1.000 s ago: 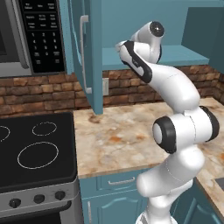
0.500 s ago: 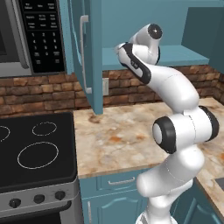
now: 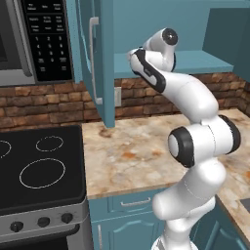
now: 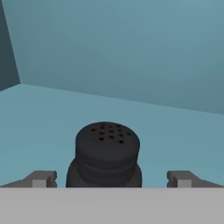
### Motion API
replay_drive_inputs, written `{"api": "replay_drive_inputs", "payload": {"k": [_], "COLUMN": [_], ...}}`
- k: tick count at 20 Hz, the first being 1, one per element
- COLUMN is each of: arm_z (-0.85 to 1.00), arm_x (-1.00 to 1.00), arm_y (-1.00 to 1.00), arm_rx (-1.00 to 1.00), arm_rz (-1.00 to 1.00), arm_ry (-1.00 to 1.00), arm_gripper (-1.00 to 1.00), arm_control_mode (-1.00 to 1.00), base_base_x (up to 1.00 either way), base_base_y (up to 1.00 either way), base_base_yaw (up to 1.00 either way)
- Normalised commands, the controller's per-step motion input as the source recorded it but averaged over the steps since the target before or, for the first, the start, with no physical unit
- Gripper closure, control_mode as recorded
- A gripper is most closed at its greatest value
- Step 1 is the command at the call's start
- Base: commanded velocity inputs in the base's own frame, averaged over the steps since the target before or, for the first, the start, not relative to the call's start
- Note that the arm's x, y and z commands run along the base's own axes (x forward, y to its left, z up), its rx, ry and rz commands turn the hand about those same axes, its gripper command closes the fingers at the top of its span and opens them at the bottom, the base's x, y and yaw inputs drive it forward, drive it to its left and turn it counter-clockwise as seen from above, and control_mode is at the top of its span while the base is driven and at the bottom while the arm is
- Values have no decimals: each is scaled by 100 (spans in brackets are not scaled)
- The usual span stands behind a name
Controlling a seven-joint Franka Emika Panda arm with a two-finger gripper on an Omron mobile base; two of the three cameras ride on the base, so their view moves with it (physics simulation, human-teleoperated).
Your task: Retrieve the shaker from the cabinet and place it next the steak on a plate on the dining table.
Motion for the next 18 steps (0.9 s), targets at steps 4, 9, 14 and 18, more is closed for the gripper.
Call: {"api": "replay_drive_inputs", "payload": {"k": [4,9,14,18], "arm_z": [-5,-9,-9,0], "arm_x": [19,10,0,0], "arm_y": [0,2,2,0], "arm_rx": [0,0,-2,0], "arm_rz": [0,0,0,0], "arm_ry": [0,0,0,0], "arm_gripper": [-100,-100,100,100], "arm_control_mode": [-100,-100,-100,-100], "base_base_x": [0,0,0,0], "base_base_y": [0,0,0,0], "base_base_yaw": [0,0,0,0]}}
